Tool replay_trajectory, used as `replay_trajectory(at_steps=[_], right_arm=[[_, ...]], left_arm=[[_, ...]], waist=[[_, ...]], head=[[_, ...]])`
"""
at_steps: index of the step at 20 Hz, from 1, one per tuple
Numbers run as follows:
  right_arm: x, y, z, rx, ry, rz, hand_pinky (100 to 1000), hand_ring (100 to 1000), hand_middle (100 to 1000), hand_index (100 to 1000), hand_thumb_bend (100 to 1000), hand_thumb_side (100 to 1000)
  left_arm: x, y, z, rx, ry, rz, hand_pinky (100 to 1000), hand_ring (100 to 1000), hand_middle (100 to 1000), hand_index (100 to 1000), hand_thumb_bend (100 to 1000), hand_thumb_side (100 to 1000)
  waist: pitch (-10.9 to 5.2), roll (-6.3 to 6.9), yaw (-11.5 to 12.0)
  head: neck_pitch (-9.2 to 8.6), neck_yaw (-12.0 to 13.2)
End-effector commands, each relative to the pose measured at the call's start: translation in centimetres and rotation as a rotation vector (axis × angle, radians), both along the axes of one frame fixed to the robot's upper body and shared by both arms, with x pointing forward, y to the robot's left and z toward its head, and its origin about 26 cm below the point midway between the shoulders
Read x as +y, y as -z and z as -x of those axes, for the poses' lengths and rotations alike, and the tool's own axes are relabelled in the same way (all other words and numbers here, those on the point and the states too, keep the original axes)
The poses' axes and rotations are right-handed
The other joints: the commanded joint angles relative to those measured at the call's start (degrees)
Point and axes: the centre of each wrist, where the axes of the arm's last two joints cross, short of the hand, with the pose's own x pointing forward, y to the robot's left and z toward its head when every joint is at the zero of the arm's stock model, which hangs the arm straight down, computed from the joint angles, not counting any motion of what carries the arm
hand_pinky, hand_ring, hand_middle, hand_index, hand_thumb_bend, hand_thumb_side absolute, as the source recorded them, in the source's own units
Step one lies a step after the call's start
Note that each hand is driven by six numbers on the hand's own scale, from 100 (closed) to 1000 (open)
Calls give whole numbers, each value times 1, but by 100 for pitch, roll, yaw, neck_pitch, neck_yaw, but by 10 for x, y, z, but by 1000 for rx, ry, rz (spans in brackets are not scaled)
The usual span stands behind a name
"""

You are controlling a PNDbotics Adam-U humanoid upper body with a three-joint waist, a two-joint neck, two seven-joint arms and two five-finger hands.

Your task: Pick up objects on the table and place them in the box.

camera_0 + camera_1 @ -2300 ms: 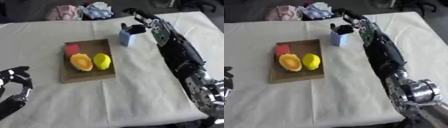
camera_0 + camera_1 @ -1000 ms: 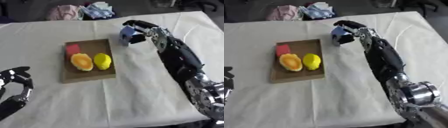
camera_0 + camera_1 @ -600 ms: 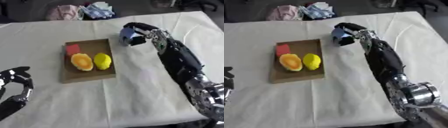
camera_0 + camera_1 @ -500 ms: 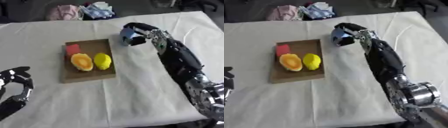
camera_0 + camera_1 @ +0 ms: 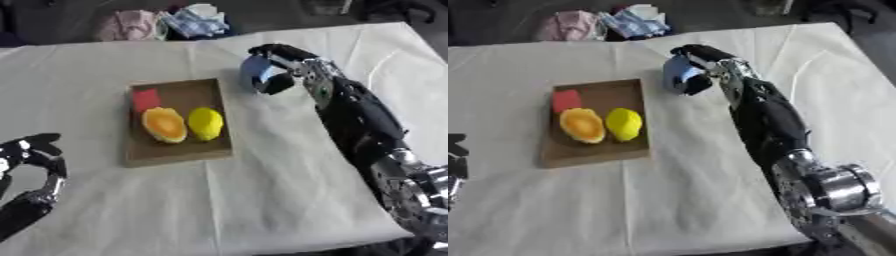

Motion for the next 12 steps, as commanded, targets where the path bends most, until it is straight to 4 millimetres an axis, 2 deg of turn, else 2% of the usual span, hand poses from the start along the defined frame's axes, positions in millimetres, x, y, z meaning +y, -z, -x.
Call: replay_trajectory(at_steps=[1,5,8,12], right_arm=[[-7,-7,-1,-28,13,23,803,731,826,960,100,223],[-6,-9,-1,-85,6,-2,704,551,705,895,100,215],[-5,-10,-1,-131,0,-25,669,482,615,839,100,210],[-3,-14,-1,-190,-20,-54,648,436,560,796,100,204]], left_arm=[[-2,-7,0,-24,12,-4,670,564,607,839,100,559],[-2,-7,0,-24,12,-3,670,564,607,839,100,558],[-2,-7,0,-24,13,-3,670,564,608,839,100,558],[-2,-7,0,-25,13,-4,671,563,608,839,100,558]], waist=[[-24,91,6],[-22,90,6],[-22,89,6],[-23,87,2]], head=[[26,1],[26,5],[26,3],[26,-5]])
